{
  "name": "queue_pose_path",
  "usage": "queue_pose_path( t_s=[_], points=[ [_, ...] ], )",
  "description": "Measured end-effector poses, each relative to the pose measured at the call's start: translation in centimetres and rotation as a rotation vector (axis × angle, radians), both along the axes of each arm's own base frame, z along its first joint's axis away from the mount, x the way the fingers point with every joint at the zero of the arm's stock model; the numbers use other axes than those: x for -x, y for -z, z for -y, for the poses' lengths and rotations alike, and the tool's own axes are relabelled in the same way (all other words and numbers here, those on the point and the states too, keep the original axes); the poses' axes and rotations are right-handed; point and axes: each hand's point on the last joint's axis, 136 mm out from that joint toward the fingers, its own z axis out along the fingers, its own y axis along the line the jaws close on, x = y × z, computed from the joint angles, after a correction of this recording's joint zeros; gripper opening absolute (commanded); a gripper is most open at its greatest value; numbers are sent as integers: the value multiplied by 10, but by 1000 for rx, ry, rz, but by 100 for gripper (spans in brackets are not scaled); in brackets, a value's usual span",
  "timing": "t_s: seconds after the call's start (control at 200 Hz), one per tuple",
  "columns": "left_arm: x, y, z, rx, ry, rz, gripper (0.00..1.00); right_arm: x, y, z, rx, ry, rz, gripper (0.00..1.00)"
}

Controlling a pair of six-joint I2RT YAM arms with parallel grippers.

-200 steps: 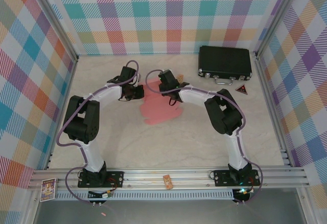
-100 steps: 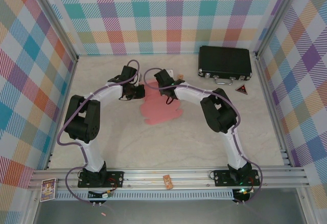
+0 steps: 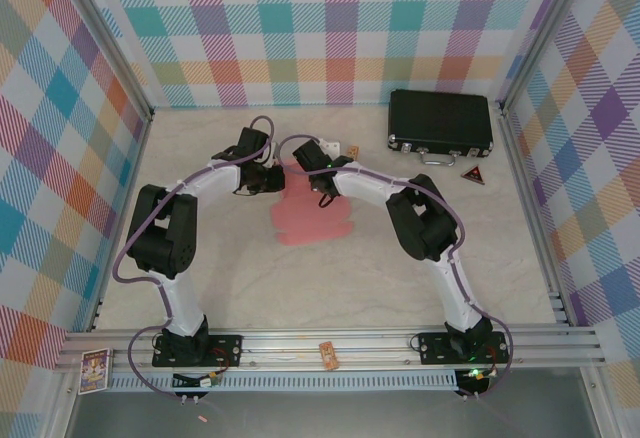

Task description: Fold the paper box

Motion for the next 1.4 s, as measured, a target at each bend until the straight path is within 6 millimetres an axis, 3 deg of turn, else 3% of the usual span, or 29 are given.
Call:
queue_pose_path(
  t_s=[0.305,0.61,0.95,1.4],
  points=[
    [-1,0,-1,-21,6,12,13,1,2,0,-10,20,-5,13],
    [-10,5,-3,-30,-17,75,20,2,2,1,-23,26,9,14],
    [0,37,-12,-27,-72,91,24,4,6,2,-29,21,3,15],
    [-15,31,-12,30,-119,236,30,6,7,0,-46,5,5,15]
  ],
)
